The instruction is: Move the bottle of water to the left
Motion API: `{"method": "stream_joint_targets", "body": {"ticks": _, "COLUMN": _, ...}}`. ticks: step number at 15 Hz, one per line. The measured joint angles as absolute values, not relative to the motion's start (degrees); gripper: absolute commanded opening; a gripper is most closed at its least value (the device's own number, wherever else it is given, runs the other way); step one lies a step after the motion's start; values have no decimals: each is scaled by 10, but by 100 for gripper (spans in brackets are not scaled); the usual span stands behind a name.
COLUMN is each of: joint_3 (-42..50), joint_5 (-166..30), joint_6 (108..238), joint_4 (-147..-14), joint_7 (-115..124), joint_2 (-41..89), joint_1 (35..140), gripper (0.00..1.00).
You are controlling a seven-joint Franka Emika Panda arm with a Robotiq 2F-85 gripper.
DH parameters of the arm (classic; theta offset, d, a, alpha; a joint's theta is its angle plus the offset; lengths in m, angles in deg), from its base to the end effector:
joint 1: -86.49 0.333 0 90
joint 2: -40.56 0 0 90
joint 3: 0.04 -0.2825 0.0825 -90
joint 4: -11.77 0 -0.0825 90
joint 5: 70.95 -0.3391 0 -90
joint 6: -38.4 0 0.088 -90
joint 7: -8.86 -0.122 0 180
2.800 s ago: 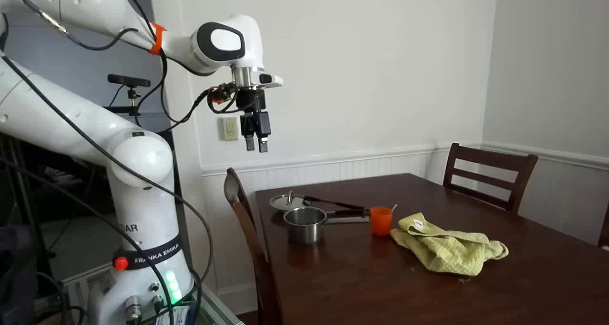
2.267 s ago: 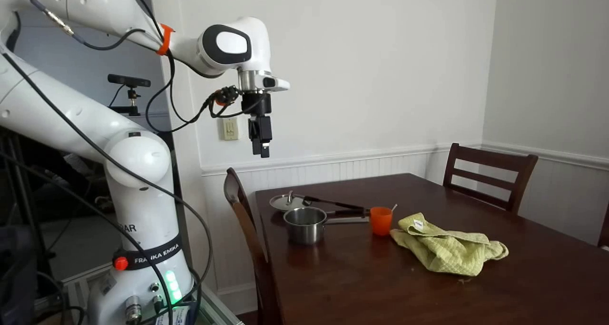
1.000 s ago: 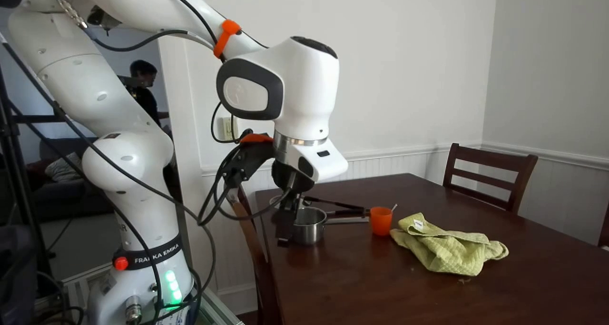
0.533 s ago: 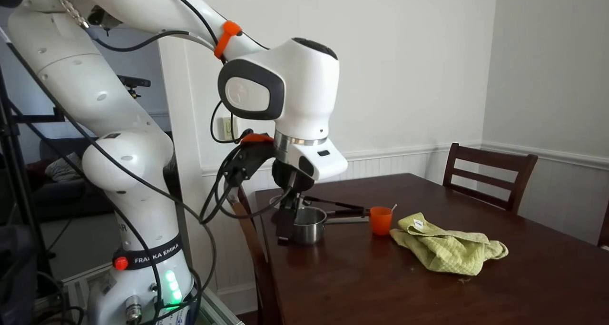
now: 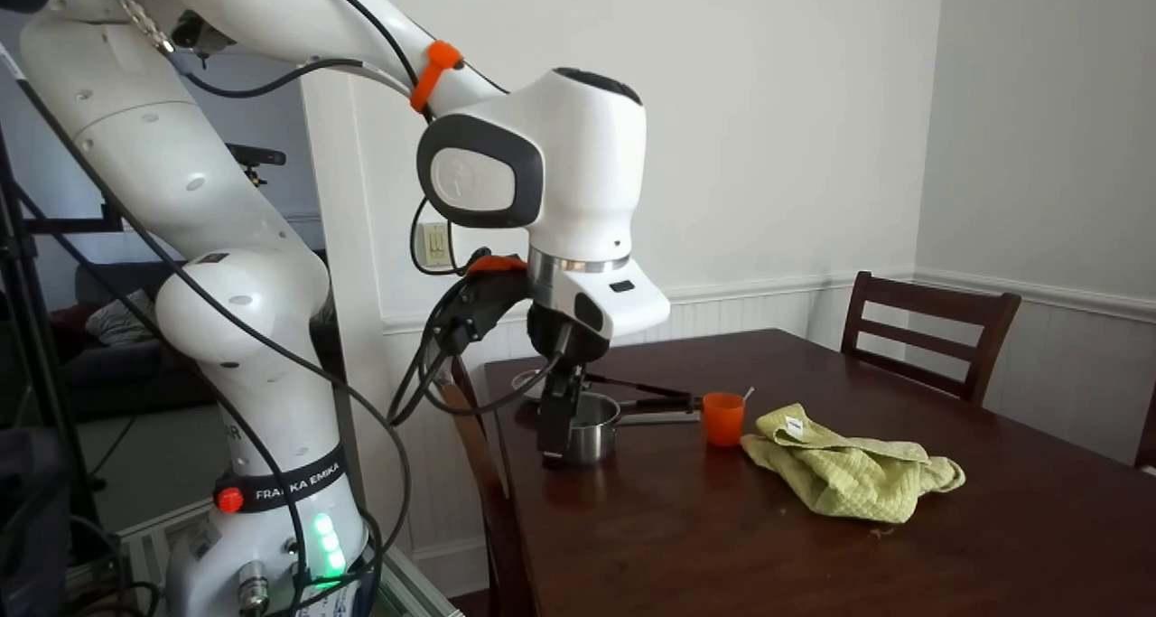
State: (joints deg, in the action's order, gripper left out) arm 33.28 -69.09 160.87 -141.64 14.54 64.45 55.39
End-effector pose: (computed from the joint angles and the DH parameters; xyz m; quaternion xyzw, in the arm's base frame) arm 0.1637 -0.3063 0.3189 -0.8826 0.4506 0.0204 0.1326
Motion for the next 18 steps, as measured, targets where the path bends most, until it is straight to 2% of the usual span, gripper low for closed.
{"method": "stream_joint_targets", "body": {"ticks": 9, "joint_3": 382, "joint_5": -715, "joint_6": 1863, "joint_4": -1298, "joint_7": 81, "joint_2": 455, "joint_1": 537, "gripper": 100}}
{"method": "stream_joint_targets", "body": {"ticks": 13, "joint_3": 401, "joint_5": -766, "joint_6": 1868, "joint_4": -1223, "joint_7": 33, "joint_2": 356, "joint_1": 529, "gripper": 100}}
{"method": "stream_joint_targets", "body": {"ticks": 18, "joint_3": 404, "joint_5": -819, "joint_6": 1802, "joint_4": -1140, "joint_7": -52, "joint_2": 269, "joint_1": 511, "gripper": 100}}
